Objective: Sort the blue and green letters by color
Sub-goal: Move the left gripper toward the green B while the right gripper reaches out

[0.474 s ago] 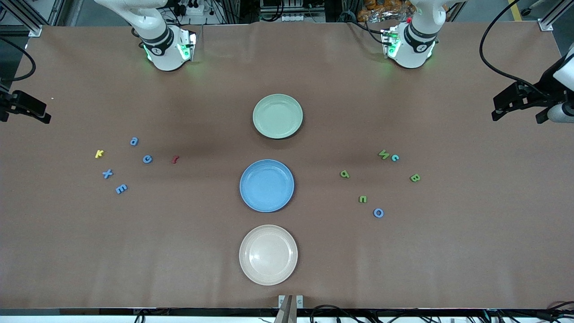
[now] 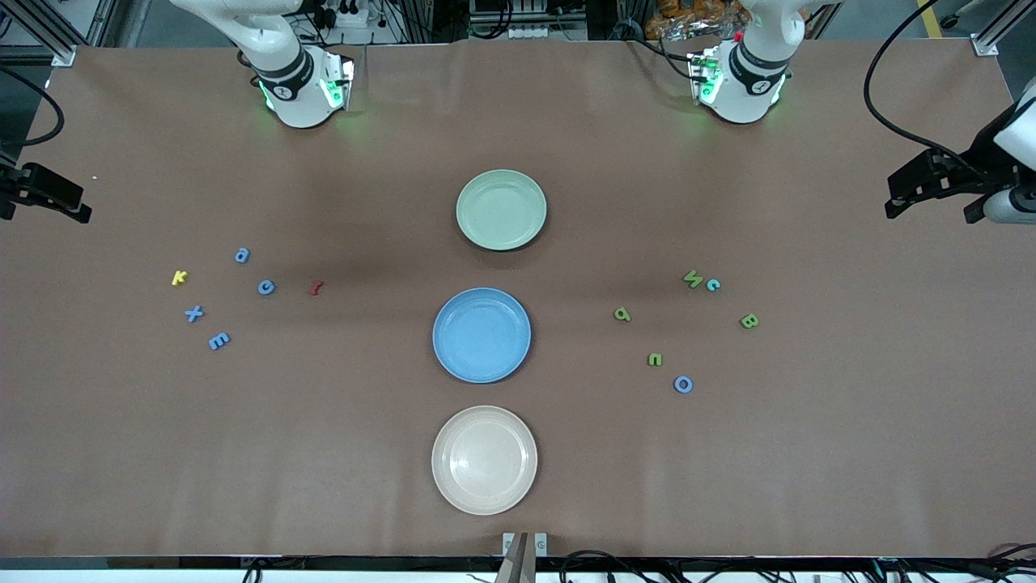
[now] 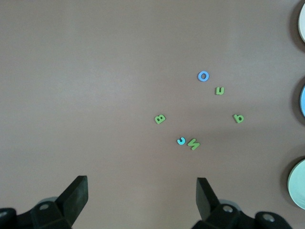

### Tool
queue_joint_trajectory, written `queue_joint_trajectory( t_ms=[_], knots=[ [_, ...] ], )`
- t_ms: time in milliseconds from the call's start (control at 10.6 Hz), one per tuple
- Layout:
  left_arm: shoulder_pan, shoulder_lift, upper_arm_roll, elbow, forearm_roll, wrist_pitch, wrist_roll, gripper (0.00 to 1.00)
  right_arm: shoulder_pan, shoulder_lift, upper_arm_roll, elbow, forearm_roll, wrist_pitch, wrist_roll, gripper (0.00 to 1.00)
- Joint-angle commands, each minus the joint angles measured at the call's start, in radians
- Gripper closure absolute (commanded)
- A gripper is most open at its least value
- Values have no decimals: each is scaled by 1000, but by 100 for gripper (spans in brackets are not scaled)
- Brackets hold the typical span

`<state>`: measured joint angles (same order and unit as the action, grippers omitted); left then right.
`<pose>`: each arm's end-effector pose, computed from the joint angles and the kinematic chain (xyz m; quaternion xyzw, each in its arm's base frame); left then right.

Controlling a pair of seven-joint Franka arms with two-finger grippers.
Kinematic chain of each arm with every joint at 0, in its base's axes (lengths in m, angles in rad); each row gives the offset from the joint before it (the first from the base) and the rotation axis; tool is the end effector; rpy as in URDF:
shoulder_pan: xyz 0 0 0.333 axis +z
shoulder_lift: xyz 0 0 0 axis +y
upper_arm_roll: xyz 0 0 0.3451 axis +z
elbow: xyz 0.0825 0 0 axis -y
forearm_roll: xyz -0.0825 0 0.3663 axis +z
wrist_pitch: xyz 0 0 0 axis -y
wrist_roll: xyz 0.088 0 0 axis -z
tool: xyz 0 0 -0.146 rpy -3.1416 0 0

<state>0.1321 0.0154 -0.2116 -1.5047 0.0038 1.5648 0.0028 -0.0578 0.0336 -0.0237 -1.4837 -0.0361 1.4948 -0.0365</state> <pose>0.5422 -0.0416 0.6360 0.9989 -0.0410 0.0225 0.0006 0.5379 -0.0492 0.6293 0.9995 -0.0237 -0.0123 0.0177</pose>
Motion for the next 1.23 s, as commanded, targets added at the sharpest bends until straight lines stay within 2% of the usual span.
queue_joint_trajectory(
  t_ms=[0, 189, 474, 758, 947, 1137],
  knots=[
    [-8, 46, -8, -43, -7, 52, -21, 0, -5, -4, 2, 3, 4, -1, -3, 0],
    [-11, 58, -8, -180, -12, 211, -102, 0, 3, -4, 1, 5, 4, -11, -3, 0],
    [-14, 87, -8, -359, -4, 400, -109, 0, 0, -4, 1, -1, 5, 1, -3, 0],
    [-15, 176, -9, -403, -5, 477, -232, 20, -51, -1, 7, -49, 18, 42, -3, 0],
    [-17, 254, -8, -408, -4, 539, -364, 21, -115, -32, 21, -207, 73, 164, -5, 0],
    [-23, 308, -8, -463, 4, 662, -409, 24, -152, -76, 22, -426, 73, 360, -5, 0]
  ],
)
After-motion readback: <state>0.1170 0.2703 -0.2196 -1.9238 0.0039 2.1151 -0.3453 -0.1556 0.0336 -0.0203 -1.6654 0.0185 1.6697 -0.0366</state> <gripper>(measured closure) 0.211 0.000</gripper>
